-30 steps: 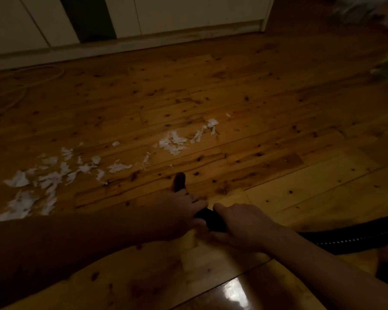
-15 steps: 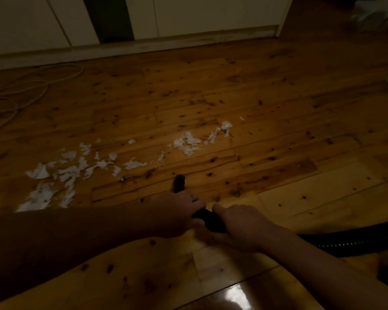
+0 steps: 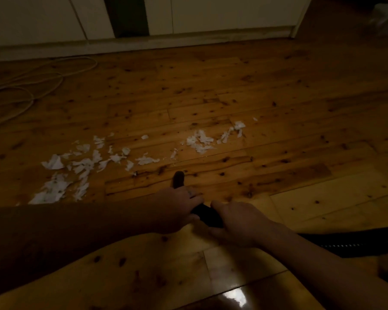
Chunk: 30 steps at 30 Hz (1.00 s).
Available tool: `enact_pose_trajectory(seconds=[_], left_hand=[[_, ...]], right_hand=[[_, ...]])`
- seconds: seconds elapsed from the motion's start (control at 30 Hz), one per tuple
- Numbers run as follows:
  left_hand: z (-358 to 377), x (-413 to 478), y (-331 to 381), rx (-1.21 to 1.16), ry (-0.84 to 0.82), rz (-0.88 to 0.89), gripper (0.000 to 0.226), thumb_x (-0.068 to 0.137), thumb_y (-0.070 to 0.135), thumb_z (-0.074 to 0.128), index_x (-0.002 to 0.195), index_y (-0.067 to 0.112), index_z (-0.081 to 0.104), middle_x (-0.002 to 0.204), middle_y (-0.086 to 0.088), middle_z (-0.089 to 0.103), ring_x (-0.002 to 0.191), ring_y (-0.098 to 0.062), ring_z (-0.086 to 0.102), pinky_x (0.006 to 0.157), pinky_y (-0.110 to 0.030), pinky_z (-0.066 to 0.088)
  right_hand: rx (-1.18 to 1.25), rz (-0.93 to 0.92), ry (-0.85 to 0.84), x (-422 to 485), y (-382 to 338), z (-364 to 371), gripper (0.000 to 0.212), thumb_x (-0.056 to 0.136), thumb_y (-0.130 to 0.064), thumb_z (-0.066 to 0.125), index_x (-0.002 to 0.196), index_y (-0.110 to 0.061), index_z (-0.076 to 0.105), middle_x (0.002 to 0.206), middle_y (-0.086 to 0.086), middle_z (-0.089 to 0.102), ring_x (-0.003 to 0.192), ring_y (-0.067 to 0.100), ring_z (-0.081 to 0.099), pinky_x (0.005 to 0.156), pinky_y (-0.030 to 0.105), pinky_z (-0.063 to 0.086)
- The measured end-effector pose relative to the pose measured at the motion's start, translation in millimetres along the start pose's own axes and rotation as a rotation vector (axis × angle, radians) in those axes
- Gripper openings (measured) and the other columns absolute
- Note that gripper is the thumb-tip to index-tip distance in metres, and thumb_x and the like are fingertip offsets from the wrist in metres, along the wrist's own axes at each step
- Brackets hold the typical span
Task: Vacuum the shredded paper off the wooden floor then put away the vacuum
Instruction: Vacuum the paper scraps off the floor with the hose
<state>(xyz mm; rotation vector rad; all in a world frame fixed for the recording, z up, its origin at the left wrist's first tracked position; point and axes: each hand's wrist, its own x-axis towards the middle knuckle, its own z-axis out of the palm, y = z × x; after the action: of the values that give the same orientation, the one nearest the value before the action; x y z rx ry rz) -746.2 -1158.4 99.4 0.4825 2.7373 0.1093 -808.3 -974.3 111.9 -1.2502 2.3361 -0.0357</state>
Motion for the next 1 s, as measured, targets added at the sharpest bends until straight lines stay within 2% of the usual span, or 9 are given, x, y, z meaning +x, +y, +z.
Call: enact_pose_trajectory(seconds=[0.07,0.13,0.27,0.4,0.57,0.63,0.8,1.0], left_hand=[[7.3,-4.0,-6.5,0.071,0.072,0.058,0.041,0.099,0.045,0.041,0.134,0.022,0.039,0.133,-0.004,0.047,0.118,-0.021,0.048,0.083,-0.033,0.043],[14.4,-9.6,-13.5,0.118,0.103,0.091,0.039,0.099,0.043,0.045,0.131,0.022,0.039,0.126,-0.006,0.051,0.112,-0.023,0.051,0.076,-0.033,0.041],[15.1,-18.1,-18.3,0.14,0.087,0.071,0.037,0.1,0.036,0.044,0.133,0.02,0.037,0.128,-0.009,0.049,0.114,-0.026,0.048,0.085,-0.039,0.041],[25.4,-37.0,-21.0,0.072,0.198,0.022,0.032,0.101,0.037,0.043,0.13,0.023,0.041,0.124,-0.005,0.053,0.11,-0.023,0.049,0.079,-0.033,0.038],[39.4,-51.5,-27.5,0.06,0.235,0.011,0.037,0.098,0.04,0.047,0.131,0.024,0.042,0.121,-0.003,0.055,0.11,-0.024,0.051,0.084,-0.038,0.045],[38.6,-51.6,-30.3,0.058,0.228,0.022,0.036,0.101,0.039,0.042,0.134,0.024,0.037,0.126,-0.003,0.051,0.113,-0.023,0.046,0.087,-0.037,0.041],[34.5,-45.7,-31.3,0.026,0.221,0.042,0.032,0.1,0.032,0.046,0.131,0.025,0.037,0.129,-0.004,0.049,0.115,-0.022,0.046,0.084,-0.037,0.041],[17.4,-35.7,-30.7,-0.06,0.173,0.079,0.037,0.1,0.03,0.046,0.135,0.023,0.038,0.139,-0.007,0.042,0.127,-0.023,0.039,0.09,-0.04,0.048]], right_hand=[[-0.027,-0.008,0.015,2.7,-4.3,1.0,0.044,0.093,-0.052,0.051,0.122,-0.02,0.045,0.114,0.005,0.062,0.1,0.023,0.058,0.07,0.029,0.032],[-0.053,-0.02,0.026,6.4,-12.0,3.0,0.043,0.093,-0.053,0.05,0.122,-0.021,0.045,0.115,0.004,0.063,0.101,0.023,0.059,0.07,0.03,0.032],[-0.103,-0.047,0.028,12.0,-23.8,5.0,0.046,0.094,-0.054,0.047,0.125,-0.019,0.043,0.114,0.005,0.064,0.099,0.024,0.061,0.069,0.029,0.03],[-0.113,-0.064,0.0,16.8,-36.0,5.6,0.047,0.095,-0.055,0.046,0.123,-0.019,0.044,0.112,0.006,0.064,0.096,0.024,0.061,0.068,0.03,0.031],[-0.164,-0.065,-0.028,20.4,-49.5,10.2,0.05,0.095,-0.056,0.045,0.125,-0.017,0.042,0.111,0.007,0.064,0.095,0.026,0.062,0.066,0.031,0.031],[-0.177,-0.048,-0.039,21.1,-53.3,11.1,0.05,0.095,-0.056,0.046,0.126,-0.017,0.041,0.113,0.008,0.064,0.097,0.027,0.062,0.067,0.031,0.033],[-0.147,0.038,-0.067,16.9,-57.1,7.3,0.05,0.095,-0.055,0.048,0.13,-0.02,0.038,0.116,0.005,0.063,0.095,0.024,0.061,0.066,0.029,0.035],[-0.092,0.185,-0.119,10.6,-59.2,-4.1,0.049,0.093,-0.055,0.052,0.126,-0.021,0.04,0.116,0.006,0.062,0.096,0.025,0.061,0.066,0.029,0.038]])
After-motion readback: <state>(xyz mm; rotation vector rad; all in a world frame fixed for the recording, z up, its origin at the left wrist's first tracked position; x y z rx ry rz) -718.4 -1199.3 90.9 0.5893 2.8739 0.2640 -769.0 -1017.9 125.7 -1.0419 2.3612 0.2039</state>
